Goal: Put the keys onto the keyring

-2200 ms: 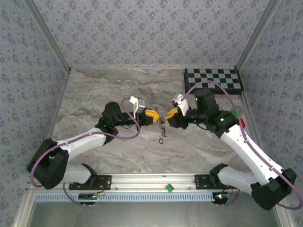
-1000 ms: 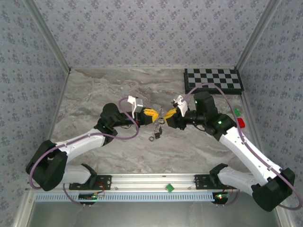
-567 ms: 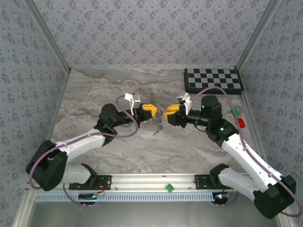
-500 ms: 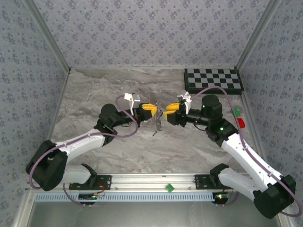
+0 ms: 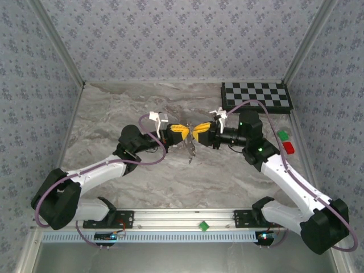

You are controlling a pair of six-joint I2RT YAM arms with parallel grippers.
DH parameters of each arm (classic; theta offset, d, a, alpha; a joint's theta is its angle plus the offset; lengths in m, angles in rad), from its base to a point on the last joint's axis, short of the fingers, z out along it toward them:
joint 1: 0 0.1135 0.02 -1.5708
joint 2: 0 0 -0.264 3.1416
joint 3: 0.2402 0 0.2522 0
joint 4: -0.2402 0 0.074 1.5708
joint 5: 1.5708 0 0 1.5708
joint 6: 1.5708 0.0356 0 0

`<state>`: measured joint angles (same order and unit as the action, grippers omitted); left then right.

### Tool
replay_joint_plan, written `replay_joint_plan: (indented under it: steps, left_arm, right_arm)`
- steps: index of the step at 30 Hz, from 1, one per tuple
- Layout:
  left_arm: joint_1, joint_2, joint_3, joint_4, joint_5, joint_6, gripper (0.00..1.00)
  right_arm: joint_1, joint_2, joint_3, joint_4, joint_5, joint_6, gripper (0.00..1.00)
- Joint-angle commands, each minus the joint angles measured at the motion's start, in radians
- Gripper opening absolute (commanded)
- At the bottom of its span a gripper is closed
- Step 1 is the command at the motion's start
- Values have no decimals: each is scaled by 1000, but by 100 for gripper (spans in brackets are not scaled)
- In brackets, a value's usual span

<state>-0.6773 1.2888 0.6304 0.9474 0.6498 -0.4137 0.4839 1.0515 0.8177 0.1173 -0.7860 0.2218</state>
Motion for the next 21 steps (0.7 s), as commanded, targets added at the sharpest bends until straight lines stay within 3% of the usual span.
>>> replay_joint_plan:
  steps: [1,21]
  left_arm:
    - [-7,-18,10,78,16,-13,0]
    - [-10,-14,17,75,40,-8,0]
  right_arm:
    - [-5,10,33,36,-36,16,24]
    - [-2,57,64,27,-73,13,15]
